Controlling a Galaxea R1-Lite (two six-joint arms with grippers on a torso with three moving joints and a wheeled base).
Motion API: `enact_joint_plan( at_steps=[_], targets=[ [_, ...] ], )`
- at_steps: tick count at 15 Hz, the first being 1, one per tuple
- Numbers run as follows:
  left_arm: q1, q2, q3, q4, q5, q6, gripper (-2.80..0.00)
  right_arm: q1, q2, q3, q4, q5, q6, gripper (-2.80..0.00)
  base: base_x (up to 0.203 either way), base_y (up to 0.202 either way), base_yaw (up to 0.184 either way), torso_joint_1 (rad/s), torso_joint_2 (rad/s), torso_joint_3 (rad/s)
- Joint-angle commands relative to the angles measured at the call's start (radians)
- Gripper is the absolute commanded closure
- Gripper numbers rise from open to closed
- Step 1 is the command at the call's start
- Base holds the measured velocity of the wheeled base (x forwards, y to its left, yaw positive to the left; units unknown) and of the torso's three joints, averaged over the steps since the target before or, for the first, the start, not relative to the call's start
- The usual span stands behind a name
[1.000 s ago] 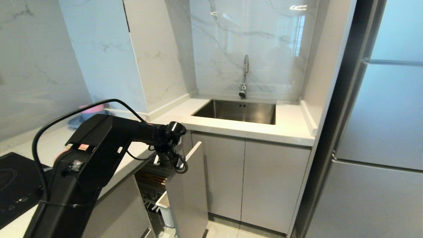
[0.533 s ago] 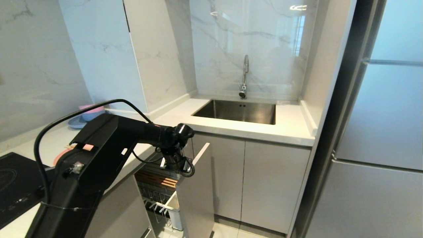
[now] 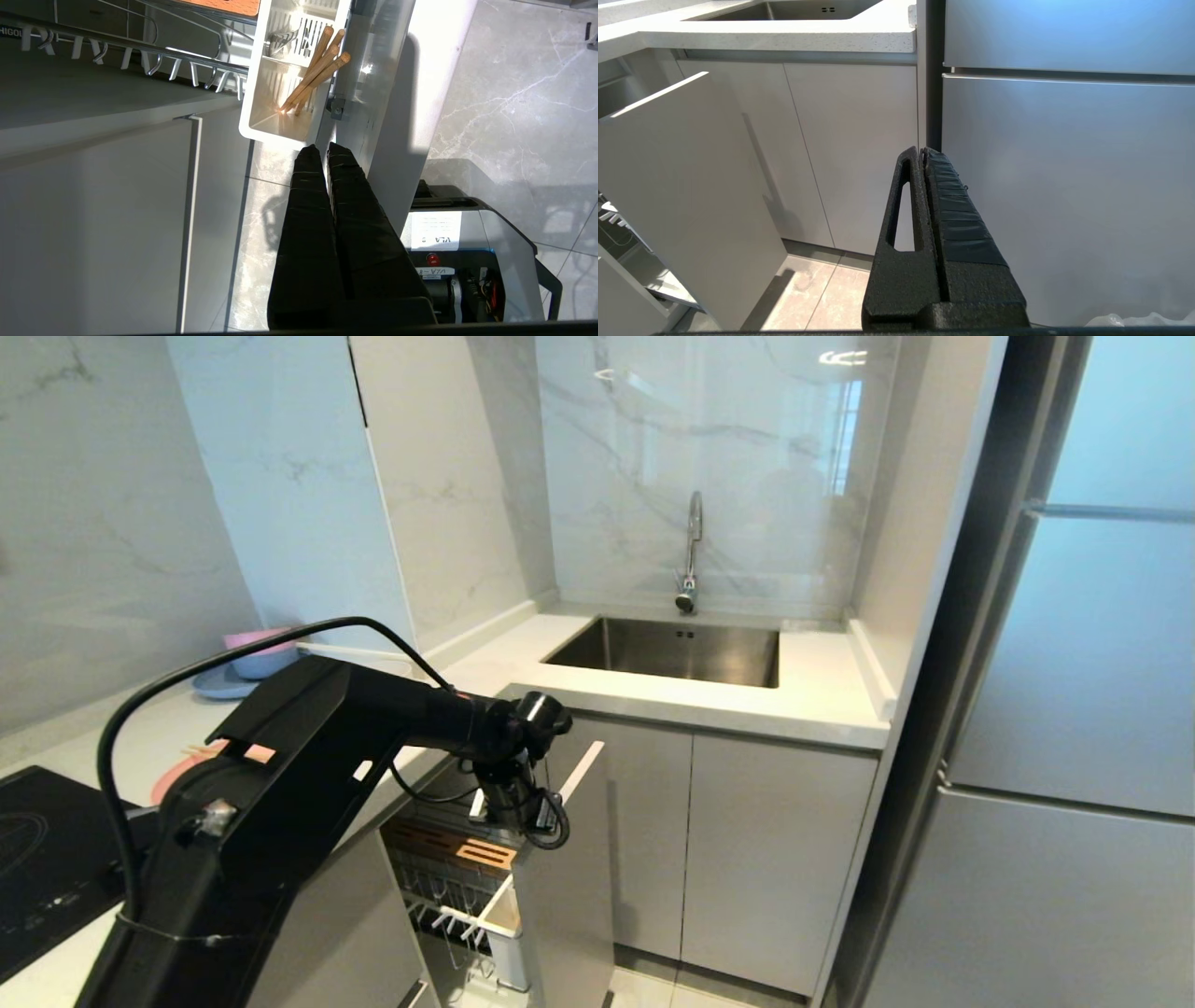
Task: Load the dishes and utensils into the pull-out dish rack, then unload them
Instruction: Open the cupboard
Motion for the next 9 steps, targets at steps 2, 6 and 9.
enact_joint_plan(
  at_steps=[2, 6, 9],
  targets=[
    [-0.026, -0.006, 0.015, 0.004, -0.002, -0.018, 0.0, 0.0, 0.001, 0.002, 0.0, 0.0, 0.0, 0.0, 0.0, 0.0, 0.0, 0.0, 0.0, 0.0],
    [-0.061, -0.009, 0.024, 0.005, -0.002, -0.054, 0.0, 0.0, 0.001, 0.002, 0.0, 0.0, 0.0, 0.0, 0.0, 0.0, 0.0, 0.0, 0.0, 0.0],
    [-0.089, -0.011, 0.029, 0.002, -0.001, -0.099, 0.0, -0.001, 0.001, 0.002, 0.0, 0.0, -0.001, 0.0, 0.0, 0.0, 0.0, 0.0, 0.0, 0.0]
  ],
)
